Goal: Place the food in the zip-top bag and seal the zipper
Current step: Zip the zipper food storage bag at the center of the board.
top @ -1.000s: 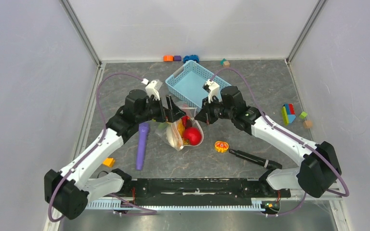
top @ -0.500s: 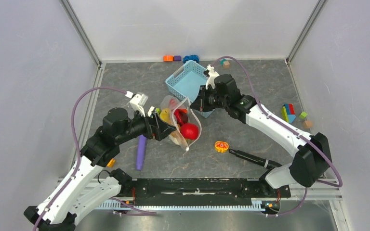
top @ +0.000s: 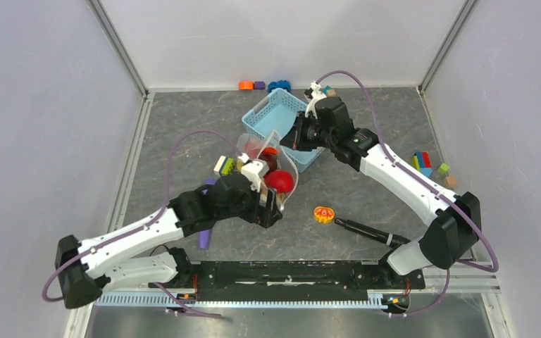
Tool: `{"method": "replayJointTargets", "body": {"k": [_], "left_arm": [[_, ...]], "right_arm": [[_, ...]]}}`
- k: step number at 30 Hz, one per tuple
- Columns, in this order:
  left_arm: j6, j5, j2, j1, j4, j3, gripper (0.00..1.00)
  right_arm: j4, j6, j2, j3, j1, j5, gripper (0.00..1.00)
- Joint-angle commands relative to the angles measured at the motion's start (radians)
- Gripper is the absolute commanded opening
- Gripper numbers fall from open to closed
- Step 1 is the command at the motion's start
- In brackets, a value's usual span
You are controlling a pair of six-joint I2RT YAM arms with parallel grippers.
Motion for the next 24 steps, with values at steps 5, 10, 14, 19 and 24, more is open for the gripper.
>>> {"method": "replayJointTargets", "body": {"k": [5,10,14,19,24], "left_arm": [[-0.082,-0.345,0.151,-0.188,-0.024,0.147,0.91],[-0.113,-0.482,0.291,-0.275,-0.08,0.236,0.86],[-0.148,-0.525,0.356,-0.288,-0.102,0.26,0.79],[-0.179,-0.564,0.39,-0.299,-0.116,0.268,0.72],[-0.203,-0.615,0.448,-0.299,-0.144,0.282,0.61]], "right_arm": [[0.071,0.073,-0.039,-0.035,-0.005,0.039,0.0],[0.097,0.086,-0.067,-0.067,-0.005,0.053,0.0],[0.103,0.088,-0.091,-0.087,-0.004,0.068,0.0],[0.118,0.09,-0.107,-0.112,-0.006,0.065,0.0],[0.123,0.088,-0.12,-0.127,-0.009,0.061,0.0]]}}
